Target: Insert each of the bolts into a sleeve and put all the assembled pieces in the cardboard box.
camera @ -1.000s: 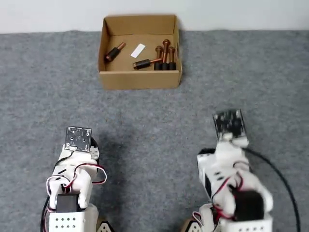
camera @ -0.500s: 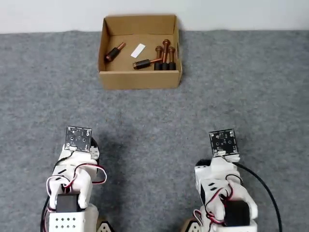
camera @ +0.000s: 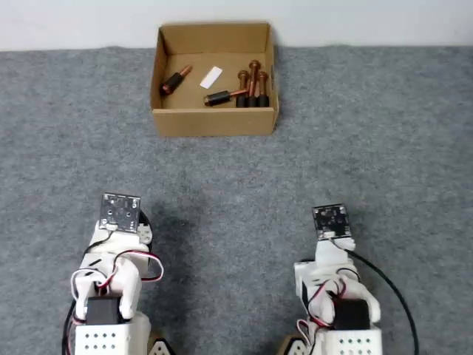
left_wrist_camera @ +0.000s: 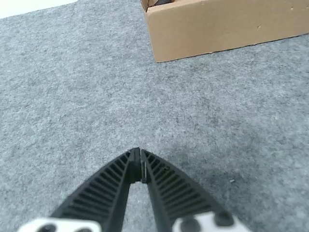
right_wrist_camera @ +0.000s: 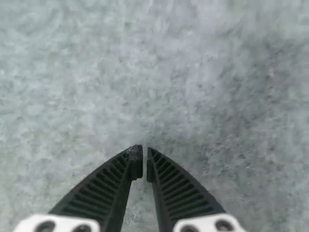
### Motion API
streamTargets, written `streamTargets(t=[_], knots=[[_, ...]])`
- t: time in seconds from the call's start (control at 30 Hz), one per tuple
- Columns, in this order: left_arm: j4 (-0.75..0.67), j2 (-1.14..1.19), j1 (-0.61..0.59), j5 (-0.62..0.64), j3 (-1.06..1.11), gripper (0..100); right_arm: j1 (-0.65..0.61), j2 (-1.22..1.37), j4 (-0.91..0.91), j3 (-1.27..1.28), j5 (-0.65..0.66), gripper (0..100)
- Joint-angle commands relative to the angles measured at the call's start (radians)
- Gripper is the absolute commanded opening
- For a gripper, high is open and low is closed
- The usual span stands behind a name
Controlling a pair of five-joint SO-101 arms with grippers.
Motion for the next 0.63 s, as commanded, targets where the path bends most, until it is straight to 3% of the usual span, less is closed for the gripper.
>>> streamTargets(t=[0.0,0.23,0.6], knots=[[0.002,-0.002,-0.003,-0.006,-0.005,1,0.064,-0.01,-0.019,0.018,-0.002,0.9],[0.002,-0.002,-0.003,-0.006,-0.005,1,0.193,-0.01,-0.019,0.018,-0.002,0.9],[0.002,-0.002,-0.003,-0.006,-0.005,1,0.193,-0.01,-0.019,0.018,-0.002,0.9]])
